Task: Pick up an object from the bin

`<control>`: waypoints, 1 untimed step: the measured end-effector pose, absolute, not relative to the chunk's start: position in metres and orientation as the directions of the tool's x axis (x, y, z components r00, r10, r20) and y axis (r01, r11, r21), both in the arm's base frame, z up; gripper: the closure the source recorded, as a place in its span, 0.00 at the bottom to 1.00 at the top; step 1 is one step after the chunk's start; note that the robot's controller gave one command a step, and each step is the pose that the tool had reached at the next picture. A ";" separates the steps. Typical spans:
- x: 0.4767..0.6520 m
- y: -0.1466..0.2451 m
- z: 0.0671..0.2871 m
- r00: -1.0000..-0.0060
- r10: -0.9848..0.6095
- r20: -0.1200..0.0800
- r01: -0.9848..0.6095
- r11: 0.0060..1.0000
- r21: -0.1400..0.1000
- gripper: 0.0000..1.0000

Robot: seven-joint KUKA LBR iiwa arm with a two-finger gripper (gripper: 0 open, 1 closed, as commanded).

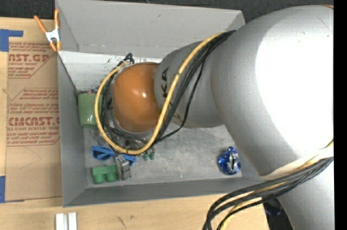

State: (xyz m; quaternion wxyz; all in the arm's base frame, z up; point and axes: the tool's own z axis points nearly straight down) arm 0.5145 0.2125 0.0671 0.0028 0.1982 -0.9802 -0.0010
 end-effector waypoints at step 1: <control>0.518 0.211 0.070 -0.923 -0.386 -0.003 -0.386 0.923 0.002 1.00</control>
Offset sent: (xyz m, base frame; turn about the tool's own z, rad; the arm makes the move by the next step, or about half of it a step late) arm 0.0000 0.0000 0.0000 0.0000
